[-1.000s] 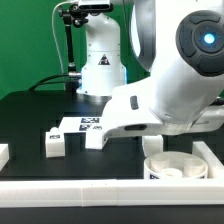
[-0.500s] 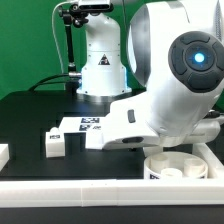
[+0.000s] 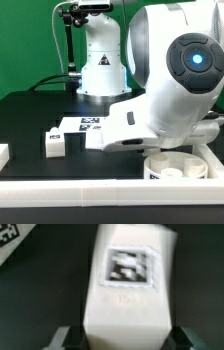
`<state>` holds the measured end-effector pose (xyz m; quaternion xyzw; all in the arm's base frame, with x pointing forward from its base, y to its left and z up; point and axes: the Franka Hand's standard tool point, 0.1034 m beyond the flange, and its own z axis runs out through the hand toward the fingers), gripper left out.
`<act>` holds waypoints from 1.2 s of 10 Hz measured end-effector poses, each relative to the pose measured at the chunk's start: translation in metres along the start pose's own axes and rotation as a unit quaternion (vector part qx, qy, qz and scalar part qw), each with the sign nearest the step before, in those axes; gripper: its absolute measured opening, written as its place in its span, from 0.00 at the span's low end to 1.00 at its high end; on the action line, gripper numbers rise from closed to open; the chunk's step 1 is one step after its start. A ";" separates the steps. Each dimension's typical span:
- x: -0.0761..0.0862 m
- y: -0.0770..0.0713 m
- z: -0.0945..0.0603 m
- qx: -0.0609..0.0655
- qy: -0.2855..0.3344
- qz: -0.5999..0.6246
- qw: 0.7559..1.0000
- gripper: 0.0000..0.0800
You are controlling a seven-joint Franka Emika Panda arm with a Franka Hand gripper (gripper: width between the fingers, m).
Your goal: Assemble stool
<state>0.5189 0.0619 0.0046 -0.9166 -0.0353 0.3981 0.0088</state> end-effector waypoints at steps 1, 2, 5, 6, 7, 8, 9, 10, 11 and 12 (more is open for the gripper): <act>0.000 0.000 0.000 0.000 0.000 0.000 1.000 0.42; 0.000 0.000 -0.001 0.000 0.001 0.000 1.000 0.42; -0.002 -0.001 -0.011 0.000 0.007 -0.003 1.000 0.42; -0.011 -0.002 -0.030 -0.001 0.016 -0.016 1.000 0.42; -0.023 -0.002 -0.050 -0.002 0.018 -0.030 0.999 0.42; -0.027 -0.001 -0.065 -0.002 0.029 -0.041 0.999 0.42; -0.023 -0.001 -0.084 -0.004 0.070 -0.049 0.996 0.42; -0.027 -0.002 -0.101 -0.006 0.108 -0.049 0.993 0.42; -0.020 -0.001 -0.101 -0.009 0.157 -0.048 0.986 0.42; -0.021 -0.001 -0.097 -0.010 0.175 -0.047 0.983 0.42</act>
Offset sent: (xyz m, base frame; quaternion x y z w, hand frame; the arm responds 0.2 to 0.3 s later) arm 0.0018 0.0000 0.0074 0.0073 0.0039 -0.0066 0.9999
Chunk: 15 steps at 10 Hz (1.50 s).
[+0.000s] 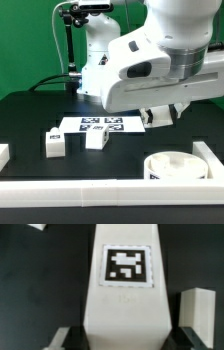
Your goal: Assemble stool
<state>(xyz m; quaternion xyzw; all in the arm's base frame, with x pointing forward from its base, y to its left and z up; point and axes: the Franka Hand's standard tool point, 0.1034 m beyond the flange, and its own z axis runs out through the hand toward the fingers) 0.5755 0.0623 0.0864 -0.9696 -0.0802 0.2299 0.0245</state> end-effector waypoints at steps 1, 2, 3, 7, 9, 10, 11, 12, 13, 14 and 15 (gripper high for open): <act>0.009 0.001 -0.005 -0.005 0.051 0.000 0.999 0.42; 0.011 0.002 -0.006 -0.009 0.091 0.001 0.996 0.42; 0.009 0.002 -0.005 -0.011 0.107 0.001 0.994 0.42; 0.024 0.001 -0.059 -0.026 0.235 -0.012 0.972 0.42; 0.026 0.005 -0.053 -0.033 0.293 -0.011 0.955 0.42; 0.030 0.006 -0.055 -0.037 0.331 -0.013 0.943 0.42; 0.032 0.006 -0.055 -0.040 0.351 -0.014 0.936 0.42; 0.034 0.006 -0.058 -0.043 0.367 -0.017 0.929 0.42; 0.035 0.007 -0.062 -0.042 0.354 -0.019 0.934 0.42; 0.040 0.008 -0.072 -0.043 0.351 -0.021 0.935 0.42; 0.047 0.009 -0.079 -0.043 0.354 -0.022 0.934 0.42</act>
Offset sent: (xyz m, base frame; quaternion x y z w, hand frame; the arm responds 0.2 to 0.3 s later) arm 0.0120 -0.0048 0.0273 -0.0209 0.1753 -0.0388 0.9835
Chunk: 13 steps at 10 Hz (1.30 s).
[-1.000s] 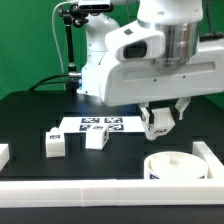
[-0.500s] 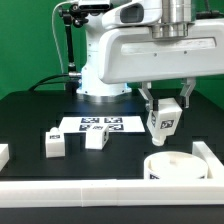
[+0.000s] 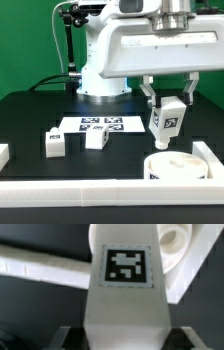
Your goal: Assemble stool
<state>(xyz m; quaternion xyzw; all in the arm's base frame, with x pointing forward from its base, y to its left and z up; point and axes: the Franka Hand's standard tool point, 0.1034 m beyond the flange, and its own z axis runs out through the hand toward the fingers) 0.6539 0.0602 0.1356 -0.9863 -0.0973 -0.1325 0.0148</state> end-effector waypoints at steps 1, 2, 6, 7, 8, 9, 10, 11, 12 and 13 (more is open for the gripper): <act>0.000 0.000 0.002 0.000 0.001 0.000 1.000 0.42; -0.001 -0.001 0.002 0.000 0.001 0.000 1.000 0.42; 0.015 0.002 0.002 0.000 0.005 -0.004 1.000 0.42; 0.031 0.003 0.004 -0.001 0.016 -0.009 1.000 0.42; 0.034 0.004 0.008 -0.001 0.018 -0.010 1.000 0.42; 0.033 0.003 0.014 0.000 0.016 -0.010 1.000 0.42; 0.032 0.002 0.019 0.000 0.016 -0.011 1.000 0.42; 0.030 0.003 0.022 0.000 0.016 -0.011 1.000 0.42; 0.028 0.004 0.026 0.000 0.014 -0.010 1.000 0.42; 0.026 0.003 0.028 0.000 0.012 -0.010 1.000 0.42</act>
Offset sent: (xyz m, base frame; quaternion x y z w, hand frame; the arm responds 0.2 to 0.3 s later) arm 0.0000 0.0000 0.0000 0.0000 0.0000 0.0000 1.0000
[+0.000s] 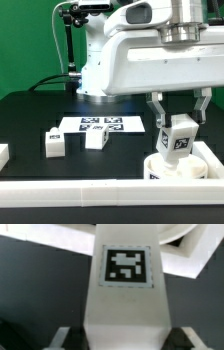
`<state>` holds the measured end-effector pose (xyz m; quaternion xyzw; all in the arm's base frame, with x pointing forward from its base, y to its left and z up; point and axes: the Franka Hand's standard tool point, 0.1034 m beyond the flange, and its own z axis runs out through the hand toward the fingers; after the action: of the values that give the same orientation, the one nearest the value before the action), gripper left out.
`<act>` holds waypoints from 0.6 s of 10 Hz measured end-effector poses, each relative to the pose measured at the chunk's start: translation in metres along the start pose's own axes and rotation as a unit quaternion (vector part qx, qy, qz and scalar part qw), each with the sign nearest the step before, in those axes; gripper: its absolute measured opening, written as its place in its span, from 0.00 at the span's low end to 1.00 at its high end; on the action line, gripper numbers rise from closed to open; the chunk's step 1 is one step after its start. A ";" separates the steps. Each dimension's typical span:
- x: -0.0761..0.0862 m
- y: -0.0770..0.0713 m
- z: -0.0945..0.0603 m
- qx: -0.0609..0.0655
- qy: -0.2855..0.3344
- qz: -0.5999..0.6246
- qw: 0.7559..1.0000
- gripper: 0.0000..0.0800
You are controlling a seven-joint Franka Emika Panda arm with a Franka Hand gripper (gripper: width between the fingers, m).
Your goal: Assemble stool
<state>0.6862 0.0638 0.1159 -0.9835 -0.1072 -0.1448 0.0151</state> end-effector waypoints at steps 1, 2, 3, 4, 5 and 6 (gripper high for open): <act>-0.001 -0.001 0.001 0.001 -0.001 -0.001 1.000 0.42; -0.002 -0.002 0.003 0.001 -0.002 -0.001 1.000 0.42; -0.002 -0.003 0.004 0.001 -0.003 -0.002 1.000 0.42; -0.003 -0.003 0.005 0.001 -0.004 -0.002 1.000 0.42; -0.004 -0.003 0.006 0.001 -0.005 -0.002 1.000 0.42; -0.006 -0.004 0.008 0.002 -0.007 -0.002 1.000 0.42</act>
Offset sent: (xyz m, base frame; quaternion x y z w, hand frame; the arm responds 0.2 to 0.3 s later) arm 0.0036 0.0010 -0.0030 -0.0016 0.0031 -0.0027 1.0000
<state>0.6822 0.0669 0.1061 -0.9843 -0.1095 -0.1374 0.0159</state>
